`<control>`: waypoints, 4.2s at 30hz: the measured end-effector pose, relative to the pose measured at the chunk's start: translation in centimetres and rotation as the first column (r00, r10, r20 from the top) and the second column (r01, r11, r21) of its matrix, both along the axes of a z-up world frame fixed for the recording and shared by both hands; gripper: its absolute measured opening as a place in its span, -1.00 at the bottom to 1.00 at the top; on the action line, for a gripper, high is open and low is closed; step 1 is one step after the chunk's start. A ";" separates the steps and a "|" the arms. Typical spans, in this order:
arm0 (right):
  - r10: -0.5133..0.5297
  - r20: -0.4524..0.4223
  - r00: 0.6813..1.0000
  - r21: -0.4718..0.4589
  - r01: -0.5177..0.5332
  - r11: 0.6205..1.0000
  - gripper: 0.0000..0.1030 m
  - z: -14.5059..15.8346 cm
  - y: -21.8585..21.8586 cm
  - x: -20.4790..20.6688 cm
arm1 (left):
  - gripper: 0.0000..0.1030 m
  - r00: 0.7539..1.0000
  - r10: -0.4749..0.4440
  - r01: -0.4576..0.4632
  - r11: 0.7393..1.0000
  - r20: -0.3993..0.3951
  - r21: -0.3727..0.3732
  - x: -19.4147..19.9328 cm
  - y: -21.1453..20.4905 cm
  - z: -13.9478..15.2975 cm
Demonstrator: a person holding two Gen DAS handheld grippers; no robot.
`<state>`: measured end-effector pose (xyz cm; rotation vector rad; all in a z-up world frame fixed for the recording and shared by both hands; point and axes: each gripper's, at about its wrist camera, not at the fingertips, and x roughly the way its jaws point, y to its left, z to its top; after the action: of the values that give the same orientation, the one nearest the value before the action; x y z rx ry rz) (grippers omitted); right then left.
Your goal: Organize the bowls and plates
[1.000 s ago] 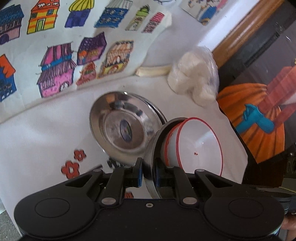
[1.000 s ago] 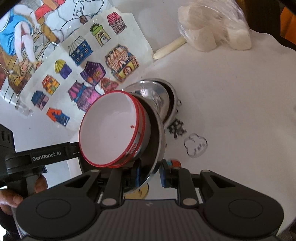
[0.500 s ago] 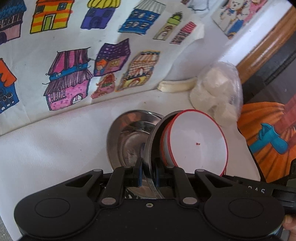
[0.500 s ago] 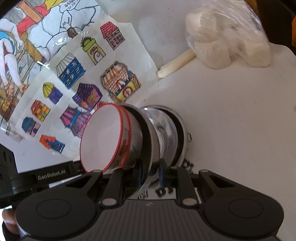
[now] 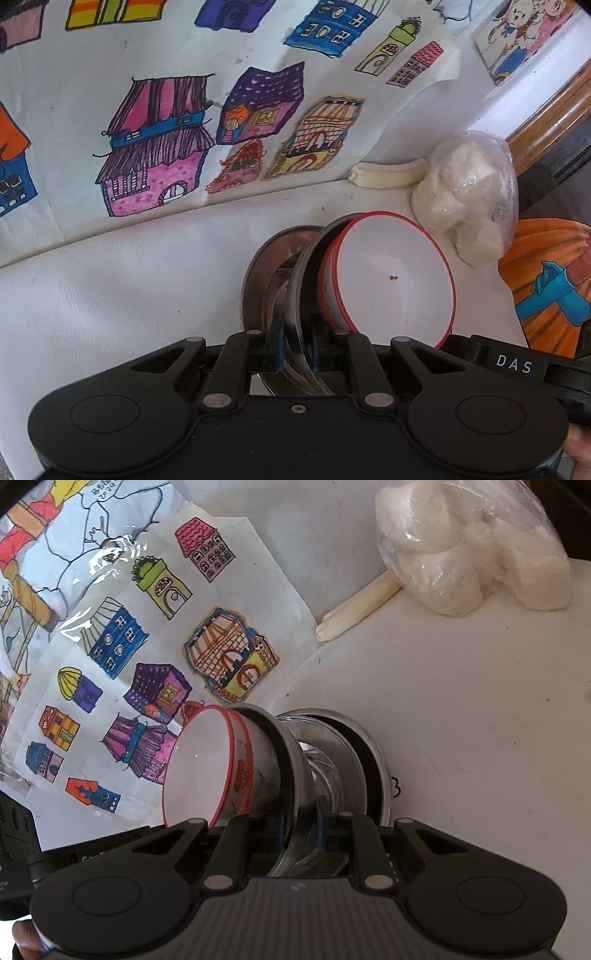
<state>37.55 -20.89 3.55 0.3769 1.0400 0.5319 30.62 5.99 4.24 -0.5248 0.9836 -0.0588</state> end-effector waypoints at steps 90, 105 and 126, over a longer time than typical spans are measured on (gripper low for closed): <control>-0.090 0.020 0.996 -0.006 0.090 0.996 -0.74 -1.1 -1.6 0.5 | -0.61 0.997 0.025 -0.030 0.998 0.077 0.061 0.0 0.7 1.9; -0.120 0.139 0.983 0.013 0.119 0.993 -0.52 0.9 -2.8 -0.9 | -0.02 0.992 0.034 -0.042 0.997 0.122 0.068 -1.1 0.4 3.2; -0.157 0.351 0.923 0.037 0.154 0.987 0.74 4.2 -4.2 -6.7 | 0.88 0.972 0.033 -0.058 0.993 0.232 0.099 -4.5 -0.5 5.3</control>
<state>30.88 -25.12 7.71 0.3529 0.6530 0.4415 26.08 5.52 9.50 -0.4324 0.7435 -0.0257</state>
